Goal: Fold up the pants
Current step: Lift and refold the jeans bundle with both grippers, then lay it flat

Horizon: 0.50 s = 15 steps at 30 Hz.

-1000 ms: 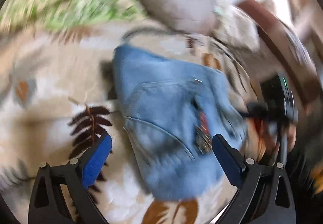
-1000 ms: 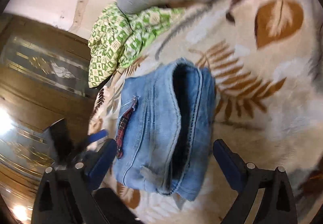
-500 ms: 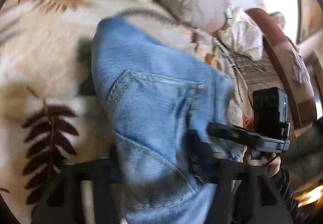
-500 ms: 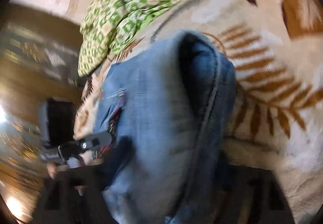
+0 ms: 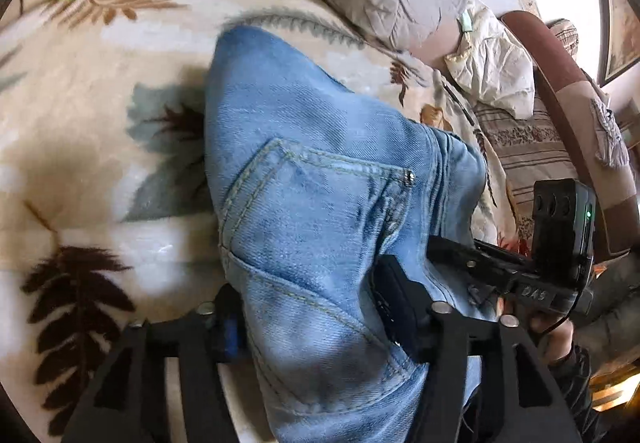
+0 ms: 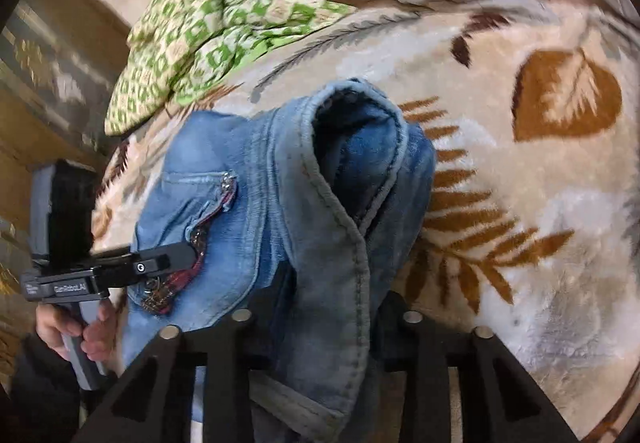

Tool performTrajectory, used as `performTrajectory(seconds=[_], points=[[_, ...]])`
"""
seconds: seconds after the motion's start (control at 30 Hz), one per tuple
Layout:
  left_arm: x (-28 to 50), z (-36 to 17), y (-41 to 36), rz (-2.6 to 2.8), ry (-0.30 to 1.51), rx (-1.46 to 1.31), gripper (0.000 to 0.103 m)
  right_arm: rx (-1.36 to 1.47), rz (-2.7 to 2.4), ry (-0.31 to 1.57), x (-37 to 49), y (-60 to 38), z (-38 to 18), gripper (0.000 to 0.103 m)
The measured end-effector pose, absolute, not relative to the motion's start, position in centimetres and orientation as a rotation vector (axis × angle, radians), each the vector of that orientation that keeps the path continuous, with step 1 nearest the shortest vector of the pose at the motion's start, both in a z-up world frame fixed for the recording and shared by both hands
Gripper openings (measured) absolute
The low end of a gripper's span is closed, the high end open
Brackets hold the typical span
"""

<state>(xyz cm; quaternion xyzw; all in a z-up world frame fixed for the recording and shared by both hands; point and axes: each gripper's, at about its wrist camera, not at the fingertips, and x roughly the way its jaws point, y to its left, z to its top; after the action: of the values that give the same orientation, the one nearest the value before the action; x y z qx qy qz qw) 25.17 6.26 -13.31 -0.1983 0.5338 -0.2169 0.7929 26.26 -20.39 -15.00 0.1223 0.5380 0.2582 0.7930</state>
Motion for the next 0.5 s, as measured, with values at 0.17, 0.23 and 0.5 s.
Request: performTrajectory(seconds=[0.17, 0.23, 0.5], points=[[19.7, -8.2, 5.7, -0.492, 0.987, -0.141, 0.098, 0.275, 0.575, 1.124, 24.4, -23.2, -12.2, 0.065], [16.0, -6.2, 4.5, -0.528, 0.867, 0.081, 0.099, 0.211, 0.615, 1.062, 21.9, -23.8, -10.4, 0.073], [9.1, -6.7, -0.6, -0.569, 0.666, 0.522, 0.099, -0.015, 0.736, 0.954, 14.8, -22.9, -7.9, 0.072]])
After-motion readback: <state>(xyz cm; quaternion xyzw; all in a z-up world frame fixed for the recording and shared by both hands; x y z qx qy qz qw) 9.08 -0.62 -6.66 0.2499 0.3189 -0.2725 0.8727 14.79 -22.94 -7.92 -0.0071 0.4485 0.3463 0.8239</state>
